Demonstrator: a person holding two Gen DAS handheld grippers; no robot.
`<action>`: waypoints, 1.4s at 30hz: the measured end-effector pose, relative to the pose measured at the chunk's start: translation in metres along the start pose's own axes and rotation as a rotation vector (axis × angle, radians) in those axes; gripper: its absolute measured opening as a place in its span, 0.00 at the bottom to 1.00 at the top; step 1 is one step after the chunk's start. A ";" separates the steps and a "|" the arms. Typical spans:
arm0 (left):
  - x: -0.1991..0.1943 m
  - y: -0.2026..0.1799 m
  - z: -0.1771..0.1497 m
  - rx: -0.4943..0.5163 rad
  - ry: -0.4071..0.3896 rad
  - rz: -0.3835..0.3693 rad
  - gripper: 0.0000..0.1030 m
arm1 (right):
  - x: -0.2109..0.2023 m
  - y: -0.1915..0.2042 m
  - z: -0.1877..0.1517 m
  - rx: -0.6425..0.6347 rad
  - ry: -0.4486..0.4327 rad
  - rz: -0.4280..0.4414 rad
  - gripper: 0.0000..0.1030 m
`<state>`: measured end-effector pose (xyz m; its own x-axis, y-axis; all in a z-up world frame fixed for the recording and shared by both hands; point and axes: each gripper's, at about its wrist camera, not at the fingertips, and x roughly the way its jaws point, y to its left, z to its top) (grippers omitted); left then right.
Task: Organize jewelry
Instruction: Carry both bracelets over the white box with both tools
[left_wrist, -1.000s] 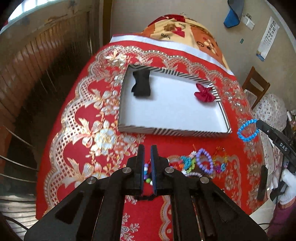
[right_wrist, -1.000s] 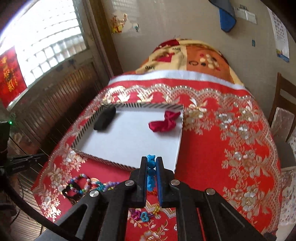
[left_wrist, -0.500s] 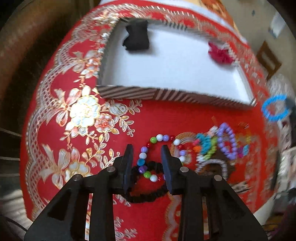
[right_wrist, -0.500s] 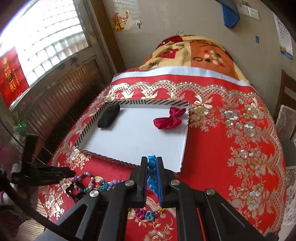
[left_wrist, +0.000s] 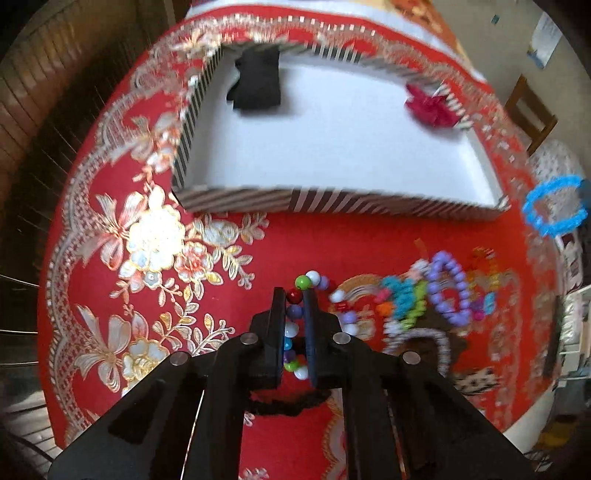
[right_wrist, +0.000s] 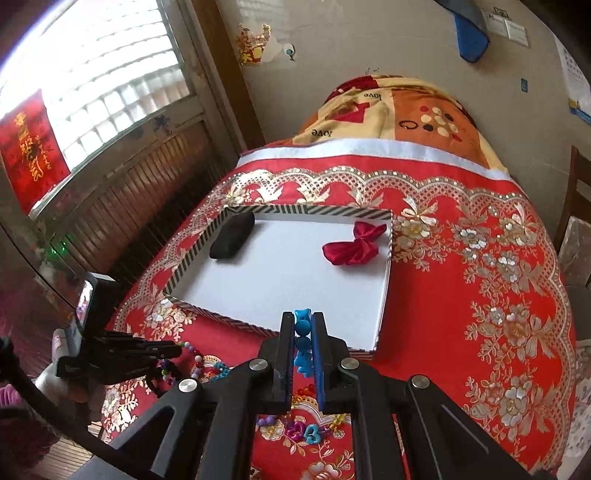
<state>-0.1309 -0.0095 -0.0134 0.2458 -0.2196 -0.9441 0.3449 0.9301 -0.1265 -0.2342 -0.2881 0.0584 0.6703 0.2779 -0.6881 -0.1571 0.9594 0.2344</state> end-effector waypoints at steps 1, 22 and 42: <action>-0.006 -0.001 0.001 0.001 -0.012 -0.005 0.08 | -0.001 0.001 0.001 -0.003 -0.003 0.002 0.07; -0.067 -0.025 0.081 0.058 -0.204 0.026 0.08 | 0.009 0.015 0.047 -0.088 -0.013 0.020 0.07; 0.008 0.009 0.126 0.001 -0.095 0.041 0.08 | 0.132 0.037 0.093 -0.131 0.145 0.105 0.08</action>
<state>-0.0119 -0.0400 0.0157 0.3442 -0.2080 -0.9156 0.3334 0.9387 -0.0880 -0.0840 -0.2204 0.0407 0.5357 0.3716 -0.7582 -0.3195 0.9204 0.2253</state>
